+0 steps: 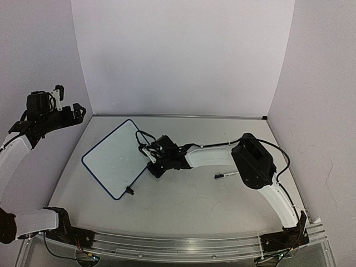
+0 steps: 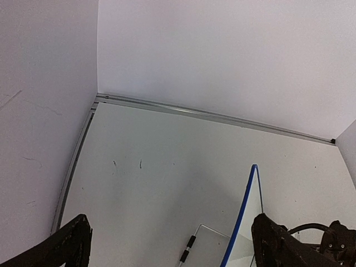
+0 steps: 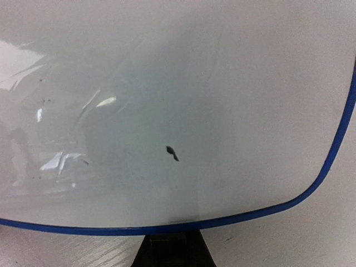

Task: Write a sentence on the whiteboard
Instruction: Move the whiteboard stand to the center of the board, then pick up the whiteboard marker from the center of the board.

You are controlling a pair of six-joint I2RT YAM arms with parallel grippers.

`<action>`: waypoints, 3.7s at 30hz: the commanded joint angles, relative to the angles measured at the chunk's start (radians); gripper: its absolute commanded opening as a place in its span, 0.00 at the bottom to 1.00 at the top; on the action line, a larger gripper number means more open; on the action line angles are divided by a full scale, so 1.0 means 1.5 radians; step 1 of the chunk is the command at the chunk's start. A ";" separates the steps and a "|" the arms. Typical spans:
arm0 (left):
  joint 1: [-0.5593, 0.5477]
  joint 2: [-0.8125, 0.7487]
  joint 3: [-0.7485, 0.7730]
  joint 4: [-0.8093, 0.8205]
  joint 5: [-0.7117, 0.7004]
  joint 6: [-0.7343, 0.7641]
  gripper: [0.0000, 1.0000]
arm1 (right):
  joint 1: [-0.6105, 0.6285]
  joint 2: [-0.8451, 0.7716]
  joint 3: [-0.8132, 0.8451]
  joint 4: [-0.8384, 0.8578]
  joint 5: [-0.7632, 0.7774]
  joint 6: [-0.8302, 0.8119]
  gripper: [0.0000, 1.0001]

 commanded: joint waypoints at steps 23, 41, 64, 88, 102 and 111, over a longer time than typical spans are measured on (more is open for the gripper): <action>0.003 -0.002 -0.009 0.028 0.014 -0.013 0.99 | -0.011 -0.255 -0.367 -0.004 0.520 0.326 0.00; 0.003 0.007 -0.010 0.029 0.019 -0.015 0.99 | -0.031 -0.404 -0.501 -0.009 0.379 0.358 0.64; 0.003 0.014 -0.010 0.030 0.036 -0.015 0.99 | -0.300 -0.662 -0.690 -0.143 0.089 0.613 0.58; 0.002 0.020 -0.004 0.023 0.047 -0.016 0.99 | -0.322 -0.443 -0.570 -0.143 0.143 0.601 0.43; 0.002 0.026 -0.002 0.020 0.046 -0.014 0.99 | -0.322 -0.357 -0.511 -0.226 0.210 0.550 0.20; -0.016 0.066 0.019 0.002 0.097 0.030 0.94 | -0.322 -0.349 -0.483 -0.226 0.162 0.551 0.00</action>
